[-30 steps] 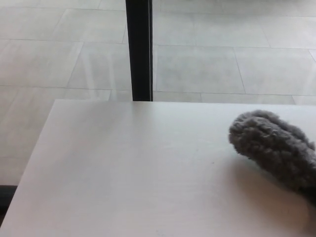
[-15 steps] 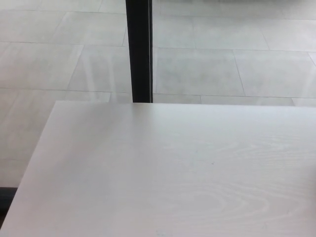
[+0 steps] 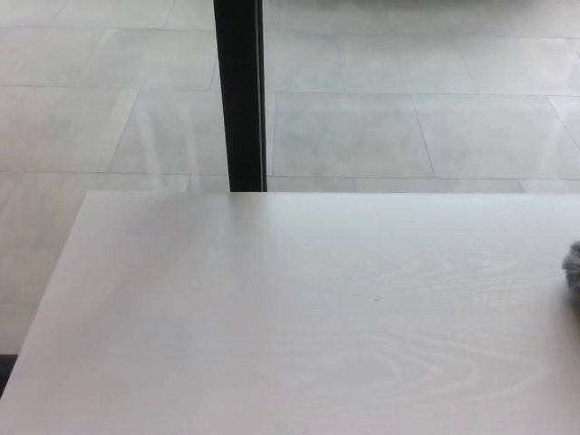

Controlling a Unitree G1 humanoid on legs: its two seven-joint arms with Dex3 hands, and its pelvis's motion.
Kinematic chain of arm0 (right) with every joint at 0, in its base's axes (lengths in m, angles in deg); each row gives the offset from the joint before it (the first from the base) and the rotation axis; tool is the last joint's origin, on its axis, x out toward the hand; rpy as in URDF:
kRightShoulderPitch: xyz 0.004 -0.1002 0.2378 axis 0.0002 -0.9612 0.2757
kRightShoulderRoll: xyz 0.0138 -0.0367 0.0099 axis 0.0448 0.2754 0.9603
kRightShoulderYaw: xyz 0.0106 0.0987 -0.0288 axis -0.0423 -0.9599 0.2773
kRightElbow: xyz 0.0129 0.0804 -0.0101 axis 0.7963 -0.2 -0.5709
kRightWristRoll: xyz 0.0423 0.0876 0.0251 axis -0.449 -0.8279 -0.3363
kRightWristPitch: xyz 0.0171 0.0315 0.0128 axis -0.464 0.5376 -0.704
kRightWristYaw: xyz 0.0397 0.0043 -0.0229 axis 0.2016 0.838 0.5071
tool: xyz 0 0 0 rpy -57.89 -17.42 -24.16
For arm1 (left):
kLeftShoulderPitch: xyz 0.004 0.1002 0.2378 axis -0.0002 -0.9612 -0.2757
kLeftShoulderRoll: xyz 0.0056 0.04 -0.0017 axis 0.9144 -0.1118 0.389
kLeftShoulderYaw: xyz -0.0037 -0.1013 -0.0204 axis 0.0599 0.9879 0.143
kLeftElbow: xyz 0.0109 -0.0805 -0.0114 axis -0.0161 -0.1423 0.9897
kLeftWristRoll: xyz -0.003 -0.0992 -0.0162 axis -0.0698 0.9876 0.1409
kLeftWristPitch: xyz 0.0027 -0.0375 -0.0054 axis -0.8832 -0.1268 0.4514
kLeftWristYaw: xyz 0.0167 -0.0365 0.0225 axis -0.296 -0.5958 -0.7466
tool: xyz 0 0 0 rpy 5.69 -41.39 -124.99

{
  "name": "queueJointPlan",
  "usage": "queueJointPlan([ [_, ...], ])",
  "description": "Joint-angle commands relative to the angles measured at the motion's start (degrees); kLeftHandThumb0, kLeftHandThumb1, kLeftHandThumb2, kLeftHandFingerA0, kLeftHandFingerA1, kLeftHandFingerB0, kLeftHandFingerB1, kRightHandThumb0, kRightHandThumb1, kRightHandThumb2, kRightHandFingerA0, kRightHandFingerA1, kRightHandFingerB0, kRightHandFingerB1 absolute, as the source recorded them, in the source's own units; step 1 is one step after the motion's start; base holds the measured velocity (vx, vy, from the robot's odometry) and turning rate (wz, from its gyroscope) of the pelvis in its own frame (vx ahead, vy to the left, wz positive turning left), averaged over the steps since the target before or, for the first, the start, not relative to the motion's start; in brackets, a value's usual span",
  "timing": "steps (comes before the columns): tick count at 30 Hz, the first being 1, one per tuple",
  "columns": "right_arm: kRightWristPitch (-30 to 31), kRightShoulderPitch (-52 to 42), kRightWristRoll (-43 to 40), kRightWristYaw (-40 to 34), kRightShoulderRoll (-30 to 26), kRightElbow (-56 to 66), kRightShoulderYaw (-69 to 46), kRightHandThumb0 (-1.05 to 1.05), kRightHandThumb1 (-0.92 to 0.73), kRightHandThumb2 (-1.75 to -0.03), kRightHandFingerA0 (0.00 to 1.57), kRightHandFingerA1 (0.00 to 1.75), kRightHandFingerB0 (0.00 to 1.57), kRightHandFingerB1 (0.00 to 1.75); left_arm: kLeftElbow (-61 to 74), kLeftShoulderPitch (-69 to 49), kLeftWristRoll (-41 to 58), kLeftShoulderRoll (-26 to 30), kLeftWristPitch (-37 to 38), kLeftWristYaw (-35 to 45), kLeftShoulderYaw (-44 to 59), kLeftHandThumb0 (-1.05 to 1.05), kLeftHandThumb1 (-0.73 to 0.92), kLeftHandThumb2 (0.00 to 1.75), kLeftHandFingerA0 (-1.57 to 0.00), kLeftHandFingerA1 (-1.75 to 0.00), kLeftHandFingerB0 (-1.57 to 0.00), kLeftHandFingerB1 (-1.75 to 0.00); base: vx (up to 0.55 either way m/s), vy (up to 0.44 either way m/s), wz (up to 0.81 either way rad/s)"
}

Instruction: The robot uses its right hand to pick up the duster kept in the middle of the desk and use it to wipe the desk by swiping its surface twice

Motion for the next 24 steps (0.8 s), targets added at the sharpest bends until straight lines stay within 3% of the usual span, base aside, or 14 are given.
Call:
queueJointPlan([
  [1, 0.06, -0.27, 3.43, 4.76, 9.26, 1.46, 6.82, -0.31, -0.62, -0.58, 0.83, 1.64, 0.84, 0.86, -0.18, -0.1, 0.5, 0.55, 1.59, -0.13, -0.44, -0.56, 0.59, 0.58, -0.81, -0.57, -0.74, -0.48, 0.0, 0.0, 0.0],
  [2, 0.12, -0.18, 3.3, 4.94, 9.43, 1.6, 7.2, -0.31, -0.62, -0.58, 0.83, 1.64, 0.84, 0.86, -0.18, -0.09, 0.57, 0.55, 1.57, -0.11, -0.45, -0.56, 0.59, 0.58, -0.81, -0.57, -0.74, -0.48, 0.0, 0.0, 0.0],
  [3, -0.46, -0.05, 3.51, 4.31, 10.07, 2.07, 7.93, -0.3, -0.6, -0.58, 0.86, 1.57, 0.83, 0.61, -0.29, 0.0, 0.76, 0.56, 1.39, -0.02, -0.32, -0.54, 0.58, 0.58, -0.81, -0.56, -0.73, -0.48, 0.0, 0.0, 0.0],
  [6, 0.79, 1.07, 4.81, 5.49, 12.42, 3.88, 11.32, -0.3, -0.61, -0.58, 0.86, 1.57, 0.84, 0.59, 0.06, 0.24, 1.41, 0.39, 1.14, 0.05, 0.07, -0.52, 0.6, 0.59, -0.78, -0.56, -0.72, -0.49, 0.0, 0.0, 0.0],
  [7, 1.44, 1.74, 5.87, 5.91, 13.43, 4.63, 13.01, -0.29, -0.59, -0.61, 0.84, 1.62, 0.87, 0.71, 0.14, 0.28, 1.35, 0.59, 1.16, 0.21, -0.03, -0.52, 0.6, 0.58, -0.78, -0.57, -0.72, -0.49, 0.0, 0.0, 0.0],
  [9, 1.41, 2.34, 6.56, 5.42, 14.15, 4.95, 14.75, -0.26, -0.61, -0.58, 0.85, 1.63, 0.87, 0.75, 0.39, 0.32, 1.29, 0.81, 1.33, 0.29, -0.2, -0.53, 0.59, 0.58, -0.78, -0.57, -0.72, -0.49, 0.0, 0.0, 0.0],
  [10, 1.96, 2.79, 6.62, 6.15, 14.62, 4.82, 15.25, -0.29, -0.6, -0.61, 0.82, 1.63, 0.86, 0.7, 0.11, 0.6, 1.45, 0.85, 1.1, 0.15, -0.02, -0.51, 0.59, 0.58, -0.79, -0.56, -0.71, -0.49, 0.0, 0.0, 0.0],
  [11, 3.47, 3.33, 6.87, 6.79, 15.54, 5.12, 16.15, -0.37, -0.52, -0.67, 0.91, 1.53, 0.79, 0.66, -0.04, 0.79, 1.99, 0.82, 0.86, 0.58, 0.43, -0.51, 0.59, 0.58, -0.78, -0.57, -0.71, -0.5, 0.0, 0.0, 0.0],
  [12, 3.13, 3.48, 7.63, 6.78, 16.27, 5.77, 17.48, -0.31, -0.6, -0.63, 0.87, 1.59, 0.82, 0.59, -0.04, 0.73, 1.25, 0.97, 1.38, 0.62, -0.26, -0.52, 0.6, 0.59, -0.77, -0.56, -0.7, -0.48, 0.0, 0.0, 0.0],
  [16, 3.02, 2.97, 8.5, 5.81, 17.81, 6.57, 19.91, -0.28, -0.61, -0.62, 0.85, 1.63, 0.89, 0.66, -0.16, 1.04, 0.75, 1.09, 1.54, 0.13, -0.85, -0.53, 0.61, 0.59, -0.78, -0.55, -0.71, -0.48, 0.0, 0.0, 0.0],
  [19, 2.35, 1.06, 8.83, 6.68, 18.77, 9.51, 21.7, -0.28, -0.6, -0.58, 0.87, 1.58, 0.85, 0.58, 0.01, 1.24, 0.65, 1.38, 1.34, 0.34, -1.19, -0.54, 0.59, 0.58, -0.79, -0.56, -0.73, -0.49, 0.0, 0.0, 0.0],
  [22, -0.7, -0.95, 10.2, 5.37, 19.63, 12.48, 24.52, -0.26, -0.6, -0.62, 0.88, 1.64, 0.89, 0.69, -0.25, 1.59, 0.75, 1.72, 1.13, 0.57, -1.25, -0.53, 0.61, 0.59, -0.78, -0.55, -0.7, -0.47, 0.0, 0.0, 0.0],
  [24, -0.74, -1.99, 10.66, 5.84, 19.5, 15.66, 25.85, -0.28, -0.6, -0.58, 0.92, 1.63, 0.89, 0.64, -0.19, 1.72, 0.46, 1.89, 1.36, 0.38, -1.59, -0.51, 0.62, 0.59, -0.78, -0.55, -0.69, -0.47, 0.0, 0.0, 0.0],
])
